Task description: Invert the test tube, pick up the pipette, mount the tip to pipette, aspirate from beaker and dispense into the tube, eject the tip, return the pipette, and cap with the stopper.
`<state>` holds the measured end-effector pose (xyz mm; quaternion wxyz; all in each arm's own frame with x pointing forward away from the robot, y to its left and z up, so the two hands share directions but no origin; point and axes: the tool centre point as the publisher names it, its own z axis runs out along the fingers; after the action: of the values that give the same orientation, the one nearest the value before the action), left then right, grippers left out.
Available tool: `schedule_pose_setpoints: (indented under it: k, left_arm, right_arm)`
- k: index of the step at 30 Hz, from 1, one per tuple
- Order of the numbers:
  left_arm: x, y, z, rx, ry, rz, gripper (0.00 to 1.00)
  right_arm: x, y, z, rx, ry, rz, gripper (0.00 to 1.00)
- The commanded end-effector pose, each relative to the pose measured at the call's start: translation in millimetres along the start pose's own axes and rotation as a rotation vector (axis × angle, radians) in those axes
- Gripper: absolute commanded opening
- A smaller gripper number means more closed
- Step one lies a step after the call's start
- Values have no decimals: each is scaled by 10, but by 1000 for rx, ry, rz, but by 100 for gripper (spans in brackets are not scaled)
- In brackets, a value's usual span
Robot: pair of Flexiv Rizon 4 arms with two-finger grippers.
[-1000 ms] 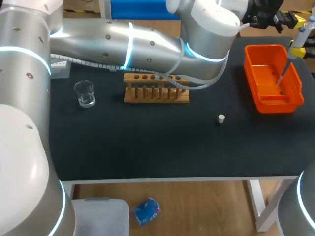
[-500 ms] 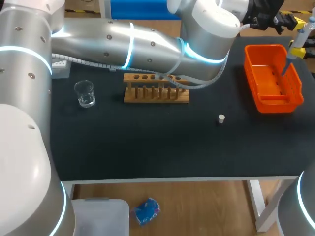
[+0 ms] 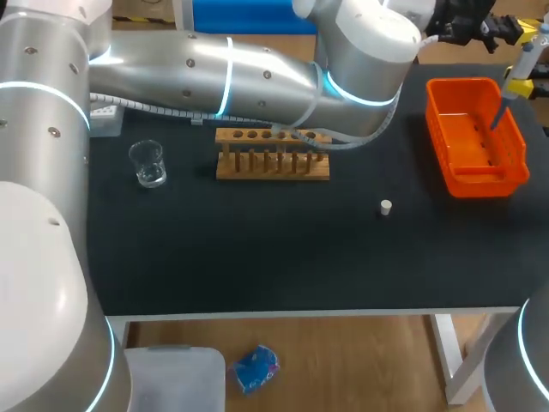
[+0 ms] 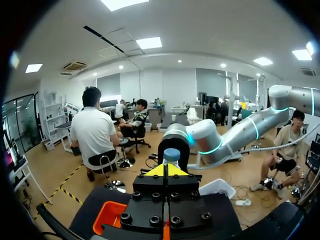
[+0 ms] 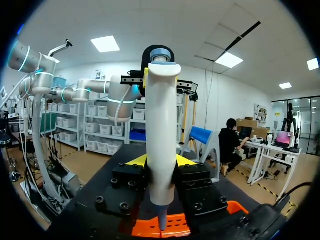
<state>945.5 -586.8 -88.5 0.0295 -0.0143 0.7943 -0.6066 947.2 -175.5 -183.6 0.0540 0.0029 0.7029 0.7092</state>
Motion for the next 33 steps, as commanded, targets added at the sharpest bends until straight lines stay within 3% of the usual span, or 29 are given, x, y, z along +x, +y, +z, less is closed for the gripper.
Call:
schedule_pose_setpoints:
  k: [1, 3, 4, 5, 14, 18, 25, 28, 33]
  left_arm:
    - [-1, -19, -19, -5, -3, 4, 50]
    - [-4, -43, -34, -9, -1, 8, 71]
    - [-4, -59, -46, -10, -2, 10, 89]
    - [-5, -74, -59, -9, -1, 12, 100]
    - [16, -223, -313, -12, -1, 54, 100]
    - [72, -194, -458, -14, 25, 70, 100]
    - [296, 44, -790, 40, 92, 128, 100]
    - [427, 237, -943, 27, 51, 91, 100]
    - [427, 237, -943, 27, 51, 91, 100]
  right_arm:
    - [-17, 25, -3, 3, 5, 1, 0]
    - [-17, 25, -3, 3, 5, 1, 0]
    - [-17, 25, -3, 3, 5, 1, 0]
    - [-17, 25, -3, 3, 5, 1, 0]
    - [-17, 25, -3, 3, 5, 1, 0]
    - [-17, 25, -3, 3, 5, 1, 0]
    - [-17, 25, -3, 3, 5, 1, 0]
    - [-17, 25, -3, 3, 5, 1, 0]
    - [-17, 25, -3, 3, 5, 1, 0]
